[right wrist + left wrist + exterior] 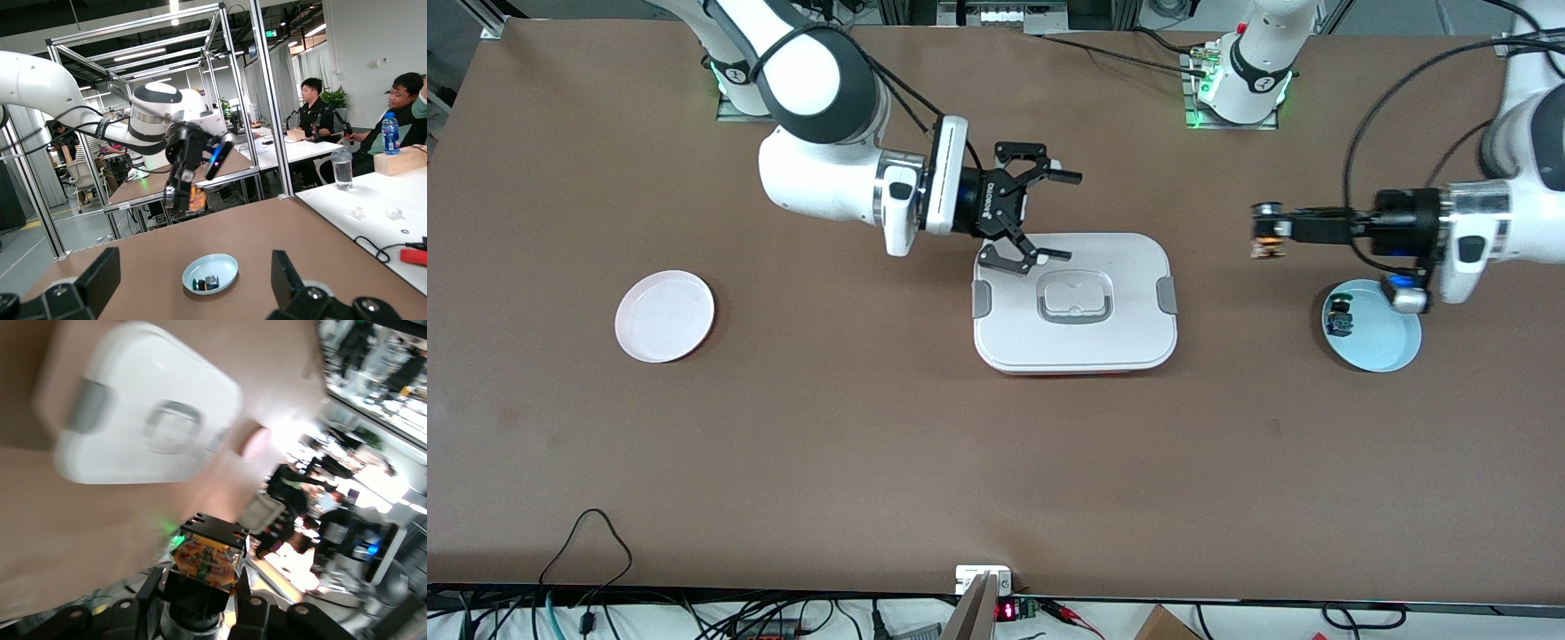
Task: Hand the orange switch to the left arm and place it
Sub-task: 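Carry the switch to the blue plate while the right gripper withdraws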
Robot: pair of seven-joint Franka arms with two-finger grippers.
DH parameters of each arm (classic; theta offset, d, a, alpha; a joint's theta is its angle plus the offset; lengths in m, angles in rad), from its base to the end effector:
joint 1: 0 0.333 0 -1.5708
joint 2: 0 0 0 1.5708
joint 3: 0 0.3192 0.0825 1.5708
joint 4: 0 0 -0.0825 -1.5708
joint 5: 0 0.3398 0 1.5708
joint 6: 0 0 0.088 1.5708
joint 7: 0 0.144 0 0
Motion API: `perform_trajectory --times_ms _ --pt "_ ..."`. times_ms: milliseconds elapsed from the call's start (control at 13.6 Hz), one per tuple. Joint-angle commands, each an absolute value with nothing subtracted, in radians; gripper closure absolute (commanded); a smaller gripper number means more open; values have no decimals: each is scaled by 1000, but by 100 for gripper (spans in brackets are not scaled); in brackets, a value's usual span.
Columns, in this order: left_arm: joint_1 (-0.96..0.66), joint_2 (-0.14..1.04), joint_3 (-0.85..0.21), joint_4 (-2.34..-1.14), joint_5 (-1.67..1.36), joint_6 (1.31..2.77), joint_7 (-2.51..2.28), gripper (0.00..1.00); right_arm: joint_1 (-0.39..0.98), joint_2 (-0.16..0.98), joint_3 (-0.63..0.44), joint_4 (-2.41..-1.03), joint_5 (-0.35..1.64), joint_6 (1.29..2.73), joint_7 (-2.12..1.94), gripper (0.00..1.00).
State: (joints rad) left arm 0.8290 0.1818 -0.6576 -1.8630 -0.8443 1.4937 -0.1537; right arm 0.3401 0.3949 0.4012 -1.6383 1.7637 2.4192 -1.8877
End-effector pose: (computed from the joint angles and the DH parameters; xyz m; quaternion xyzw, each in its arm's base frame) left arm 0.5074 -0.0089 0.4569 0.8367 0.2018 -0.2296 0.4543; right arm 0.5147 0.4559 0.4714 -0.6064 -0.4274 -0.4474 0.4996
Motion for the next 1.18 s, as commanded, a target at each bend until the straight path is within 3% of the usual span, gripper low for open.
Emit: perform_trajectory --times_ms 0,221,442,737,1105 --pt "896 221 -675 -1801 -558 1445 -77 100 278 341 408 -1727 1763 2350 -1922 0" --pt "931 261 -673 -1802 -175 1485 29 100 200 327 388 -1804 1724 2171 -1921 0" --pt "945 331 -673 -1812 157 1575 74 100 196 322 244 -1805 1616 1949 -1914 0" --pt "945 423 -672 -1867 386 1776 63 100 160 322 68 -1792 1384 1654 -1810 0" --pt "950 612 -669 -1855 603 1899 49 100 72 322 0 -1782 1223 1494 -1567 0"
